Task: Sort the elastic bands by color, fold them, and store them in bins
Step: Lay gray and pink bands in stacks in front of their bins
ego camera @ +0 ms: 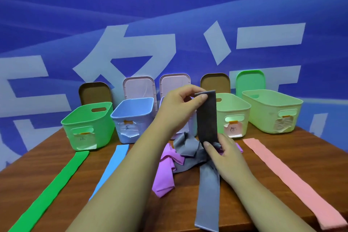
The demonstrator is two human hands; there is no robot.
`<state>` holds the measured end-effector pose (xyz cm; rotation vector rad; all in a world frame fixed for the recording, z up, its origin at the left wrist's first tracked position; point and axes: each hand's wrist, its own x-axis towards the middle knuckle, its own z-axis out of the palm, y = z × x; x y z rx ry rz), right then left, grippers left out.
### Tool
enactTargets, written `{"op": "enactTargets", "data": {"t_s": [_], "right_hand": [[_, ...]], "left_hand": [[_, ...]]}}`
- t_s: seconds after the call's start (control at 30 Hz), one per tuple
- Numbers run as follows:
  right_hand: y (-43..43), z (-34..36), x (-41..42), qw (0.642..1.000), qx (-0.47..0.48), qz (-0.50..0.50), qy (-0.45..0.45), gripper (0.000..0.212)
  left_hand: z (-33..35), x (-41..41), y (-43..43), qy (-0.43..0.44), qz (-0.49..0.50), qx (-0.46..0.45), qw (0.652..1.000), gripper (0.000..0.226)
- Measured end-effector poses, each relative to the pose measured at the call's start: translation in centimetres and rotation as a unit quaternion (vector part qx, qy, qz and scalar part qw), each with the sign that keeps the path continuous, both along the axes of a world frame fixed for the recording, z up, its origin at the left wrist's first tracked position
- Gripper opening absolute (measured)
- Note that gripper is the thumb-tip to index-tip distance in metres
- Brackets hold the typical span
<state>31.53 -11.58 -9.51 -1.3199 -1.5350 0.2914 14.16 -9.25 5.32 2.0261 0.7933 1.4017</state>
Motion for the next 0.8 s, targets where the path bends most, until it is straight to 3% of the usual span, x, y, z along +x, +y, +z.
{"op": "enactTargets", "data": {"t_s": [0.23, 0.37, 0.57, 0.8], "right_hand": [[-0.2, 1.3, 0.1, 0.999, 0.029, -0.029, 0.023, 0.011], [-1.6, 3.5, 0.7, 0.994, -0.01, -0.015, 0.107, 0.015], [-3.4, 5.7, 5.3, 0.988, -0.033, -0.041, 0.143, 0.025], [-6.8, 6.7, 13.9, 0.981, -0.097, -0.158, 0.049, 0.035]], "left_hand": [[5.2, 2.3, -0.4, -0.018, 0.004, 0.031, 0.999, 0.009], [7.7, 3.5, -0.1, -0.04, 0.011, 0.018, 0.999, 0.01], [9.8, 6.6, 0.9, -0.038, 0.016, -0.072, 0.997, 0.011], [6.9, 14.2, 3.1, 0.002, 0.03, -0.123, 0.992, 0.016]]}}
